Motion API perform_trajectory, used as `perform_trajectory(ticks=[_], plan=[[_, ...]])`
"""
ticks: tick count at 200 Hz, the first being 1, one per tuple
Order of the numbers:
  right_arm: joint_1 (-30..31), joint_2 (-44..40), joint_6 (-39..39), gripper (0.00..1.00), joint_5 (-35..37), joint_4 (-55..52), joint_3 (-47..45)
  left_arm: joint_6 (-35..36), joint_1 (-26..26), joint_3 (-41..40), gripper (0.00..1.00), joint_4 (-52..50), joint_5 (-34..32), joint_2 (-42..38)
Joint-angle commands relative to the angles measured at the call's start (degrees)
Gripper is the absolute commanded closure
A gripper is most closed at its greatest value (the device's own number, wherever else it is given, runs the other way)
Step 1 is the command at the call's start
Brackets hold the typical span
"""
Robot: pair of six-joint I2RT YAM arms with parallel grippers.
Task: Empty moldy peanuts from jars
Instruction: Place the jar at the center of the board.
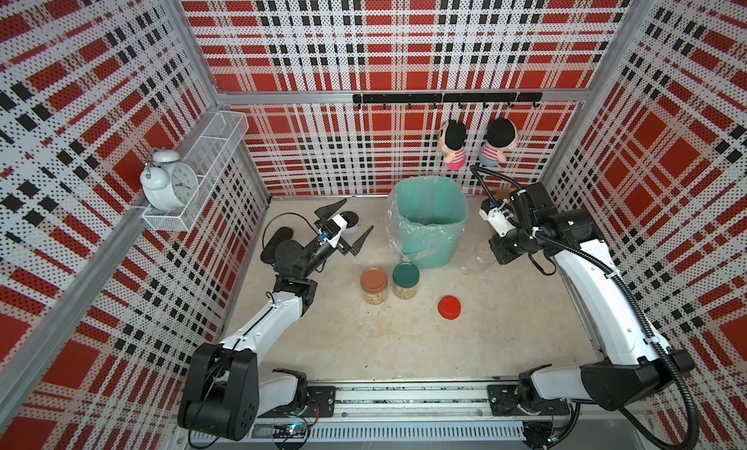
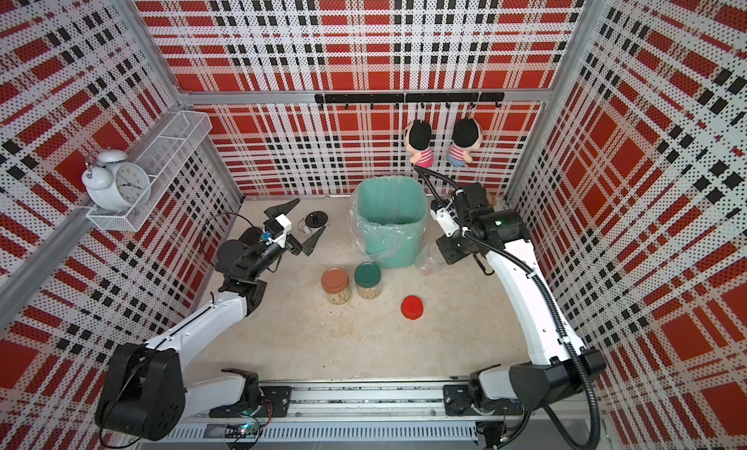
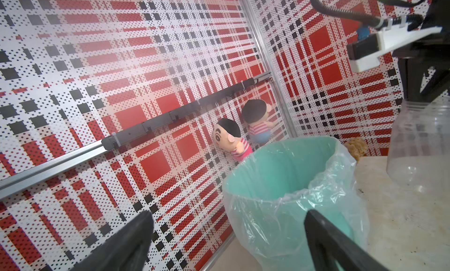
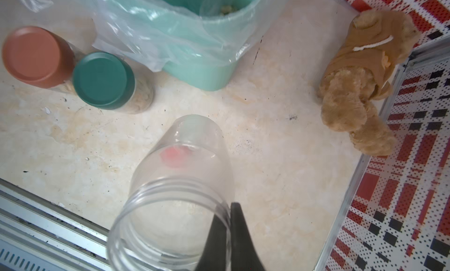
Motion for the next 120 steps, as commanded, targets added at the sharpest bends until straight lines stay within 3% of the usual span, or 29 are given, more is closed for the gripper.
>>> perform_trajectory(ticks=[1,40,120], plan=[[-0.36,3.02,-0.28,1.0,1.28,0.75,-2.39,-1.34,0.51,-1.12,0.02,2.07,0.5,-0.31],[-2.86,5.82,1.98,1.0,-2.91,6.82,-6.5,-0.65,0.68,-1.79,0.02,1.37,0.38,-1.3],[-3.29,11.83,5.03,1.0,-1.67,11.34,-10.39,1.18,0.85,-1.44,0.02,-0.93,-1.26,-0.67]])
